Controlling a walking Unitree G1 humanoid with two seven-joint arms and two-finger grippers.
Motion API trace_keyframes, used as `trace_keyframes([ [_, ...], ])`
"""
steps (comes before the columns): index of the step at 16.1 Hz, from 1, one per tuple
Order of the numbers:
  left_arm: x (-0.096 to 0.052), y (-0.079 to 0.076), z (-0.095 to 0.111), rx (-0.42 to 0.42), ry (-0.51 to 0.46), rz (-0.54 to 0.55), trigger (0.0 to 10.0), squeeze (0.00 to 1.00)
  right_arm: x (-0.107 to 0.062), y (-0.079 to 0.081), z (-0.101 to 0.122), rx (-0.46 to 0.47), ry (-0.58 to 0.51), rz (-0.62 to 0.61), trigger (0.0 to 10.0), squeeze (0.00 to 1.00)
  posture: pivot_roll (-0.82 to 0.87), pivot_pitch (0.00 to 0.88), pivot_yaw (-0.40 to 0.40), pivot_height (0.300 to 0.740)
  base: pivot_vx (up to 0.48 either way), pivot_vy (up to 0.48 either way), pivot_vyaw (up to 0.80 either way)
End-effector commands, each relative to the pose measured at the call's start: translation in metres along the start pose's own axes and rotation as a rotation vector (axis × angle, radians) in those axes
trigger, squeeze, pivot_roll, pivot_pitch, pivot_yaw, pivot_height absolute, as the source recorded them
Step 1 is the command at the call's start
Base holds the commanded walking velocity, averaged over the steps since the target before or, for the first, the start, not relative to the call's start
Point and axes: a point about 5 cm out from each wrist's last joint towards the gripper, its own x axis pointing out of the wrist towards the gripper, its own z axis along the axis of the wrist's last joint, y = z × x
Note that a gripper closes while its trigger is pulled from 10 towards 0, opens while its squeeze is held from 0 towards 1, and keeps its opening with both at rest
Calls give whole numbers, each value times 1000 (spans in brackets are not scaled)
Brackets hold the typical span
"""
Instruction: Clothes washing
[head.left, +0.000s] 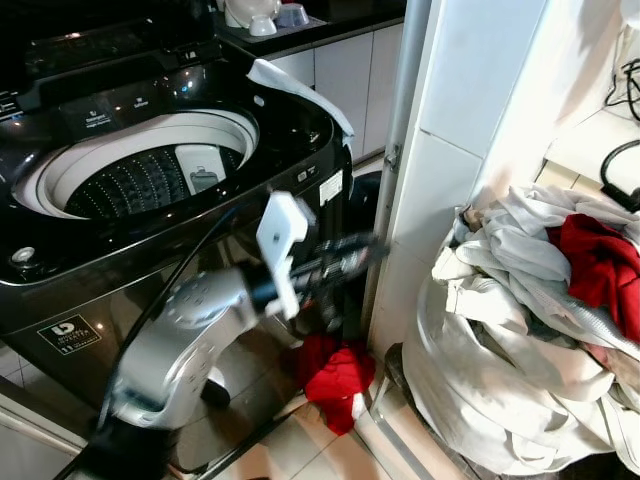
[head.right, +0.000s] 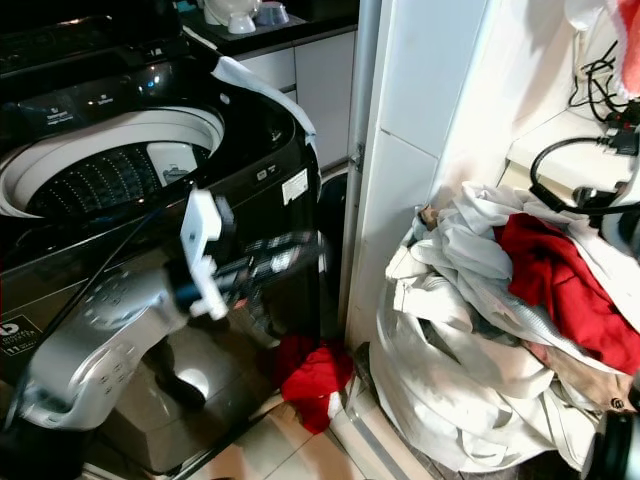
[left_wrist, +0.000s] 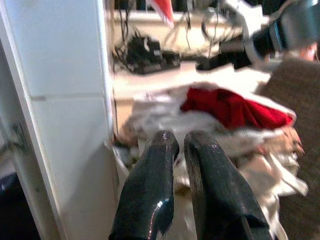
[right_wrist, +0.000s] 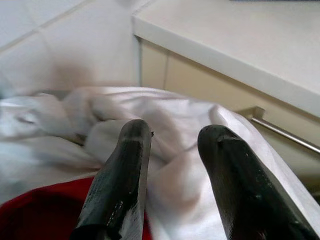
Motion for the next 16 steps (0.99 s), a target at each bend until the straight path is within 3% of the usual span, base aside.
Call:
trace_keyframes([
  [1,-2,5,3,27,8,22,10000,0,5,-8,0,42,-18,-62,10000,1000,-88,0,38,740,0,0,0],
  [5,-6,3,2,28,22,10,10000,0,13,-21,-4,118,-48,-162,10000,1000,-81,0,38,740,0,0,0],
  [10,-7,1,2,29,31,-21,10000,0,19,-27,-7,121,-43,-186,10000,1000,-84,0,46,740,0,0,0],
  [13,-8,0,1,30,38,-34,10000,0,24,-23,-13,119,14,-149,10000,1000,-80,0,45,740,0,0,0],
  [14,-9,-1,1,31,41,-38,10000,0,26,-20,-16,132,38,-132,10000,282,-80,0,45,740,0,0,0],
  [15,-9,-1,1,36,47,-45,10000,0,29,-15,-23,151,83,-99,10000,0,-78,0,42,740,0,0,0],
  [16,-9,-2,1,38,49,-47,10000,0,32,-13,-30,155,111,-95,10000,0,-78,0,40,740,0,0,0],
])
